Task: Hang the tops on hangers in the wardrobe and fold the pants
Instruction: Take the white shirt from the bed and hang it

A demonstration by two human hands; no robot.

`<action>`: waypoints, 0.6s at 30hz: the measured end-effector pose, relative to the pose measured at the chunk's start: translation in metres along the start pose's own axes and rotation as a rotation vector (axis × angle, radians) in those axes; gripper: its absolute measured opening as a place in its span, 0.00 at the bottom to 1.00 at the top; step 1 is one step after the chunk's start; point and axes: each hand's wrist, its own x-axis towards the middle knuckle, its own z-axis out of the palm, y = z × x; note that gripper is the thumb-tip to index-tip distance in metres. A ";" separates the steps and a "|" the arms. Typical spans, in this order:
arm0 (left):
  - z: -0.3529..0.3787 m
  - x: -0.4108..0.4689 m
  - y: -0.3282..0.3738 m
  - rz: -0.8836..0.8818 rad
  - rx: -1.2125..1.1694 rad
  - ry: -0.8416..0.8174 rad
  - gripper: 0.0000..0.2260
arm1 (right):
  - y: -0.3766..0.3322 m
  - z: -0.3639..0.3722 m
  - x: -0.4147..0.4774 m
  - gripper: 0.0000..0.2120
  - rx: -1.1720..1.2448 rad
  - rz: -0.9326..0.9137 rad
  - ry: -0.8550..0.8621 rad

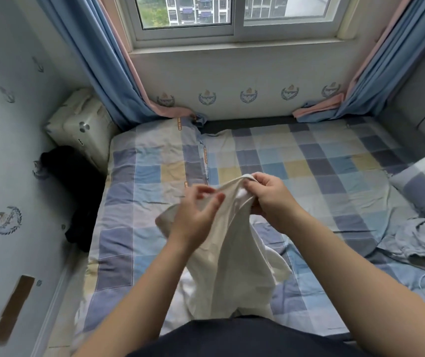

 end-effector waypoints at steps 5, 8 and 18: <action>0.029 -0.022 -0.014 -0.072 0.031 -0.289 0.14 | -0.013 0.006 0.005 0.07 0.176 0.014 0.039; 0.033 -0.023 -0.022 -0.054 -0.053 -0.196 0.05 | -0.012 0.002 0.005 0.06 0.241 0.043 0.038; 0.024 -0.014 0.000 -0.342 -0.524 -0.027 0.08 | 0.058 -0.029 -0.023 0.17 -0.226 0.150 -0.226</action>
